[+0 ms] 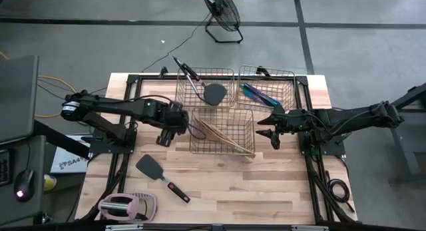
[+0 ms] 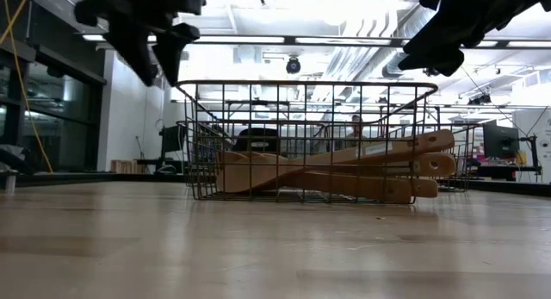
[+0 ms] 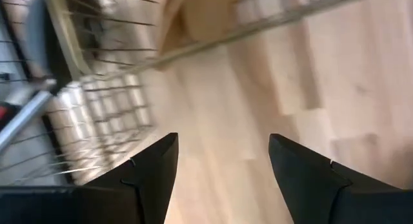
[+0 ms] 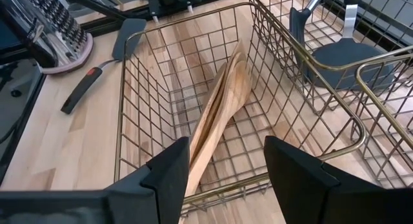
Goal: Pick & Place Kitchen Items
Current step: Put the black spatula into the top left wire basket
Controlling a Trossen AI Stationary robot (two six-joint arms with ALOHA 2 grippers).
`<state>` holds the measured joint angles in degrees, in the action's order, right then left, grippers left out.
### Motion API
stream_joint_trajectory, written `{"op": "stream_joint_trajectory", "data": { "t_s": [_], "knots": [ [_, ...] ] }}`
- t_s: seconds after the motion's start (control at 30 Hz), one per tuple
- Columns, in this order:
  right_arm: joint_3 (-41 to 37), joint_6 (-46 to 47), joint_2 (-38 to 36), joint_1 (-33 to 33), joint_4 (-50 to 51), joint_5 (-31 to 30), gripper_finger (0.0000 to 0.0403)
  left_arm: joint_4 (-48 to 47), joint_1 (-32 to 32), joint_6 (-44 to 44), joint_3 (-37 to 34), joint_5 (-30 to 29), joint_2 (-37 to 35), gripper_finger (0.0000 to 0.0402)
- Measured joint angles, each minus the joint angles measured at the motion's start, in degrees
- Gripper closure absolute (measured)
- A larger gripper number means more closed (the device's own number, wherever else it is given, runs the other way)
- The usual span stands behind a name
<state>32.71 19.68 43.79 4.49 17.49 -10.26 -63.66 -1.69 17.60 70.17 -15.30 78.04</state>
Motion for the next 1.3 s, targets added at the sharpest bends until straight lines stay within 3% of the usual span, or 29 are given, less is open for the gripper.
{"op": "stream_joint_trajectory", "data": {
  "t_s": [0.23, 0.57, 0.9, 1.3],
  "knots": [
    [0.0, -0.5, -0.01, 0.0, 0.06, 0.67, 0.021, -2.9, -2.23, -0.58, -0.02, 7.29, 0.0, 0.0165],
    [0.0, -1.94, -3.06, 0.01, 1.56, 1.7, 0.021, -3.1, -5.8, -5.01, -3.46, 11.52, 0.07, 0.0165],
    [0.0, -1.99, -4.66, 0.02, 2.73, 1.45, 0.021, 4.36, -14.37, -12.25, -10.08, 17.69, 0.07, 0.0165],
    [0.0, -2.03, -4.68, 0.02, 2.67, 1.46, 0.021, 16.87, -25.59, -14.85, -14.11, 17.26, 4.31, 0.0165]
  ]
}}
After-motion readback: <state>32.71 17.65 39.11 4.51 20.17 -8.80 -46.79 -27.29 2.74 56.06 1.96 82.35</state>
